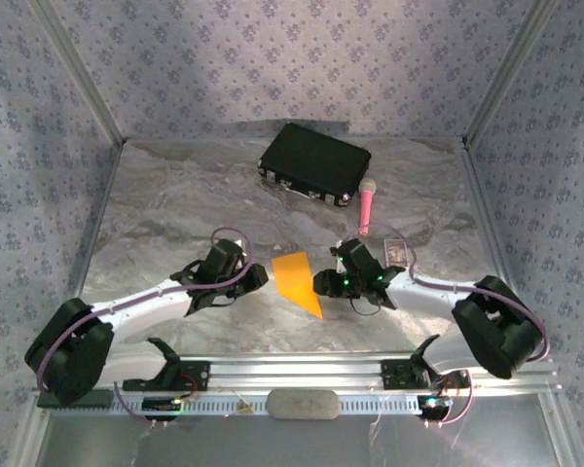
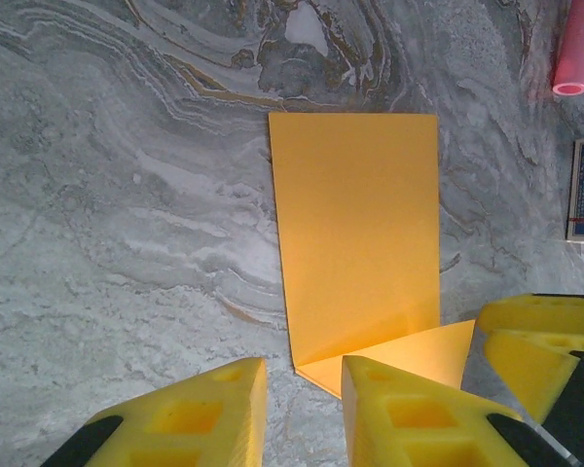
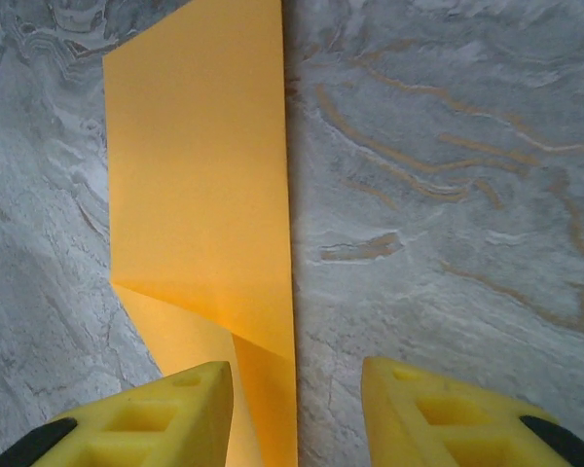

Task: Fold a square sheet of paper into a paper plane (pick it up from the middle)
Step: Fourth fold the wing at the center of the table.

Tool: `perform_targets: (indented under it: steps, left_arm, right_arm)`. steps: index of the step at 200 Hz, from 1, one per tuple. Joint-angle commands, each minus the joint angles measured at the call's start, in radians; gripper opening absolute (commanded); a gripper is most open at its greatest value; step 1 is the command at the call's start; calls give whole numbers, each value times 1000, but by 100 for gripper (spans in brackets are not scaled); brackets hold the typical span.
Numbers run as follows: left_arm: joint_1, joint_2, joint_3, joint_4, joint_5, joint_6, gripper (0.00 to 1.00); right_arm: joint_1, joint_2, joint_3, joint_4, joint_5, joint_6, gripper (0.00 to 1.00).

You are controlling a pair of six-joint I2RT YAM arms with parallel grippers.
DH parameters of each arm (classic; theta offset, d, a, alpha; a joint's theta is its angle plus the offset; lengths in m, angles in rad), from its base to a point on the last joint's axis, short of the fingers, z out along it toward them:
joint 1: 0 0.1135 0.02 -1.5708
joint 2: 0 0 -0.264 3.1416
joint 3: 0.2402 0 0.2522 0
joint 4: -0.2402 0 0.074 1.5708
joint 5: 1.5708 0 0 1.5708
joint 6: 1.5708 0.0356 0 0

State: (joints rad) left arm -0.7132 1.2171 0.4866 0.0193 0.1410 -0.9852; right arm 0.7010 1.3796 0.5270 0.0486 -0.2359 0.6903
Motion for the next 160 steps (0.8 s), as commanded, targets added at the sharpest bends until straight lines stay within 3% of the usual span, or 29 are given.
perform_targets:
  steps: [1, 58, 136, 160]
  left_arm:
    - [5, -21, 0, -13, -8, 5, 27]
    - [4, 9, 2, 11, 21, -2, 28]
    - [7, 107, 45, 59, 110, -1, 28]
    - [18, 125, 58, 76, 137, -3, 31]
  right_arm:
    - [3, 30, 36, 24, -56, -15, 39]
    - [3, 67, 57, 35, -105, -30, 34]
    - [-17, 38, 33, 45, -150, -35, 12]
    - [-26, 11, 17, 58, -159, -32, 9]
